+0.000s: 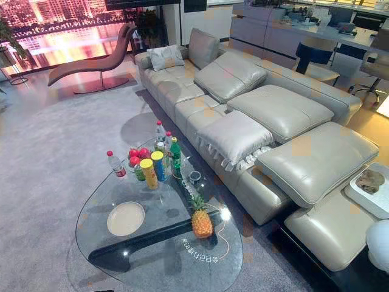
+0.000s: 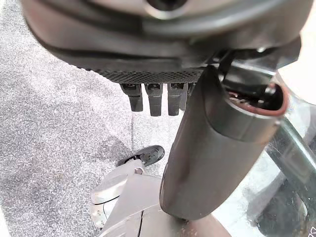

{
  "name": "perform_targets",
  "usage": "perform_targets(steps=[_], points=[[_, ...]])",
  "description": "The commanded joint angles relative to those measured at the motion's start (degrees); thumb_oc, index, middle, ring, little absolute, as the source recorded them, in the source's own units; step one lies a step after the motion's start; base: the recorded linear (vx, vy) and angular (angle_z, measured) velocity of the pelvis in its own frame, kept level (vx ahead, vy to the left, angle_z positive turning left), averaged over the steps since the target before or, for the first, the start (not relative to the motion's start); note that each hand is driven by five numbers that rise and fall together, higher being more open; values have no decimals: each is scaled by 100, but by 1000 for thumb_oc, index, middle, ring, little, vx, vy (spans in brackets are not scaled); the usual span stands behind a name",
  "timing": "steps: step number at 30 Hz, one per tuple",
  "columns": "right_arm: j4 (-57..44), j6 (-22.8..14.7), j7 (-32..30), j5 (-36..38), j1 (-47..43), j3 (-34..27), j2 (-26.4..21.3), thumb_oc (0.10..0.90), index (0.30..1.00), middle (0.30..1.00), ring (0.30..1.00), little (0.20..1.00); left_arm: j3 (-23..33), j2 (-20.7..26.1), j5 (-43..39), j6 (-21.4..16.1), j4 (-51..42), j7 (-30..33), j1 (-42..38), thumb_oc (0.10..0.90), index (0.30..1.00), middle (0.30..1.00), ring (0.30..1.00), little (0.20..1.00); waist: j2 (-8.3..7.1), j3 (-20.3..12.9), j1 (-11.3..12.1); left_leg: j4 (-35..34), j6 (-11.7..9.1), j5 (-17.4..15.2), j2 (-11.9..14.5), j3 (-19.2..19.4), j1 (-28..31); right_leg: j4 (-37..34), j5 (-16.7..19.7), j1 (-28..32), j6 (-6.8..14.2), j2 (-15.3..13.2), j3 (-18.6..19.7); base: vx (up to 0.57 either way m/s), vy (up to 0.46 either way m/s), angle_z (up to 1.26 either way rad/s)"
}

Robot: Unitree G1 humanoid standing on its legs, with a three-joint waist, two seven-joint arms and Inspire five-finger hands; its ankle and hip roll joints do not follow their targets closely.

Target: Pick up the fruit to the plate

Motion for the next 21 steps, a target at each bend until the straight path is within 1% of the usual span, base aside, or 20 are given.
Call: perform_targets(steps=[1,5,21], points=[[404,-5,-9,-54,-451,-49,14,800,900,900,900,900,5,-54,-19,-84,206,-28,-545,800,900,900,900,900,-85,288,68,40,-65,-76,358,201,295,83,336,-3,147,-403,-145,-326,40,-11],[424,-10,22,-74,-472,-63,-6,800,900,900,900,900,29,-53,-109,-178,214,-78,-550,800,900,900,900,900,-92,299,82,40,-59,-83,358,186,302,104,322,-6,141,-401,-156,0,0,0],[406,61,-4,-50,-509,-48,-11,800,900,900,900,900,46,-42,-68,-137,257,-64,-575,800,900,900,900,900,-99,286,108,40,-44,-108,351,147,346,153,264,25,119,-384,-166,0,0,0]])
